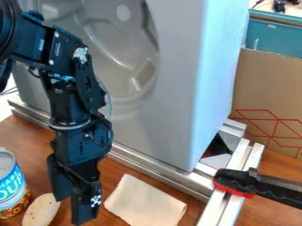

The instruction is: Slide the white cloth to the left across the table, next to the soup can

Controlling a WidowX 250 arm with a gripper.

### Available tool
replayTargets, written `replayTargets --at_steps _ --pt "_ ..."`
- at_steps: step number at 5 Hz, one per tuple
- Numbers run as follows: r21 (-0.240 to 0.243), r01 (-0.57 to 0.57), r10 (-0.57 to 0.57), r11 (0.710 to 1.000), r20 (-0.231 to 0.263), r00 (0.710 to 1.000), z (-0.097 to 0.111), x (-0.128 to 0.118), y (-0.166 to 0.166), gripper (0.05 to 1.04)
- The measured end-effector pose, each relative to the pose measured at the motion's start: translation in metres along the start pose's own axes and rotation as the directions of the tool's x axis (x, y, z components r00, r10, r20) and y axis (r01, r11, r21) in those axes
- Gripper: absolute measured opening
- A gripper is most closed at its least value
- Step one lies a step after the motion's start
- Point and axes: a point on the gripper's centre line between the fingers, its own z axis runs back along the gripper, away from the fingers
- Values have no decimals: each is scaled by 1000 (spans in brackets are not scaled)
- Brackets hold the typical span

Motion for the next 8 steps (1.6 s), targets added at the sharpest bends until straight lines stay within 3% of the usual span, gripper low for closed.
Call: replayTargets --at_steps 1,2,3,5,6,8 --pt "-1 -10 10 1000 -5 1000 -2 -1 0 1001" --pt "86 -23 19 996 41 999 0 12 -12 1001" --pt "144 7 -21 990 94 995 -4 28 -19 1001" --pt "165 17 -37 986 114 993 -21 63 -8 1001" --pt "205 27 -52 978 119 991 -30 73 1 1001" --pt "212 6 -35 977 136 990 -51 85 7 1001"
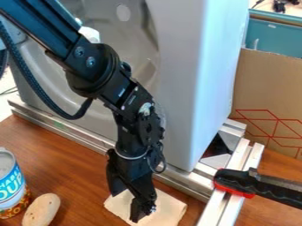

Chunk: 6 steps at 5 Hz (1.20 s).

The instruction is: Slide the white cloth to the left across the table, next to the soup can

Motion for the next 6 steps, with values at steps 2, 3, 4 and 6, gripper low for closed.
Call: replayTargets --at_steps 2,3,4,6 --pt "4 -21 20 1000 80 997 -20 16 1 1001" --pt "-3 -49 49 999 78 996 -28 13 -1 1001" --pt "3 -74 74 997 47 996 -30 10 10 1001" --pt "31 -165 166 986 -28 986 -32 -11 72 1001"
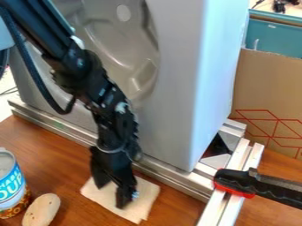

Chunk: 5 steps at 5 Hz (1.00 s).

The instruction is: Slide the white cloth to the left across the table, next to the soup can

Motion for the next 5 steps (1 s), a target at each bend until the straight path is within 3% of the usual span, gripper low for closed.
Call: replayTargets --at_steps 1,2,3,4,5 --pt "3 -47 47 999 -141 989 -1 -23 32 1001" --pt "5 -38 38 999 -197 980 3 -33 50 1001" --pt "5 -21 21 1000 -206 978 6 -32 67 1001" --pt "-7 -20 19 1000 -167 986 5 -30 76 1001" --pt "-38 -13 8 999 -107 994 18 -29 71 1001"
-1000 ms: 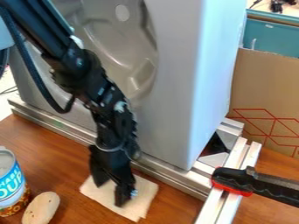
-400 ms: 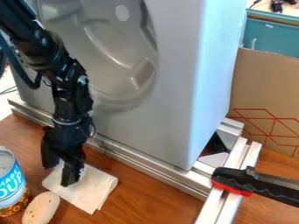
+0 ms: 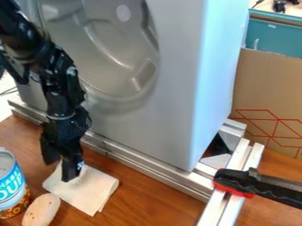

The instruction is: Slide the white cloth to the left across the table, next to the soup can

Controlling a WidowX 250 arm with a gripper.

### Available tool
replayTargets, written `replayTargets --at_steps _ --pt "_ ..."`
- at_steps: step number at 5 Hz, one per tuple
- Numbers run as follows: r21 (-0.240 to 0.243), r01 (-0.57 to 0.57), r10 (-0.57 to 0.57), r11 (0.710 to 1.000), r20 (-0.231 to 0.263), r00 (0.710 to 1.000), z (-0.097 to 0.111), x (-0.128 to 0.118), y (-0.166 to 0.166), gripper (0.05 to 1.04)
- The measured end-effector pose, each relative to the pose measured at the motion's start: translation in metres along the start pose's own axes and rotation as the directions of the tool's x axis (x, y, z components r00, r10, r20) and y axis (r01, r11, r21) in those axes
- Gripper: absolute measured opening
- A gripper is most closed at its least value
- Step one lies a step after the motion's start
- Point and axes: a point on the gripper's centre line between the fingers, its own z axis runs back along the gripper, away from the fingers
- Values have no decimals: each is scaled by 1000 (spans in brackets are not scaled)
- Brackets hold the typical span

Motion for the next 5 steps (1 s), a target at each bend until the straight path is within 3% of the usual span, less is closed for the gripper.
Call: replayTargets --at_steps 2,4,5 --pt "-13 -19 20 1000 80 997 45 -33 -27 1001" --pt "-94 132 -133 987 -6 991 40 -42 -92 1001" --pt "-89 162 -162 983 1 987 49 -49 -105 1001"
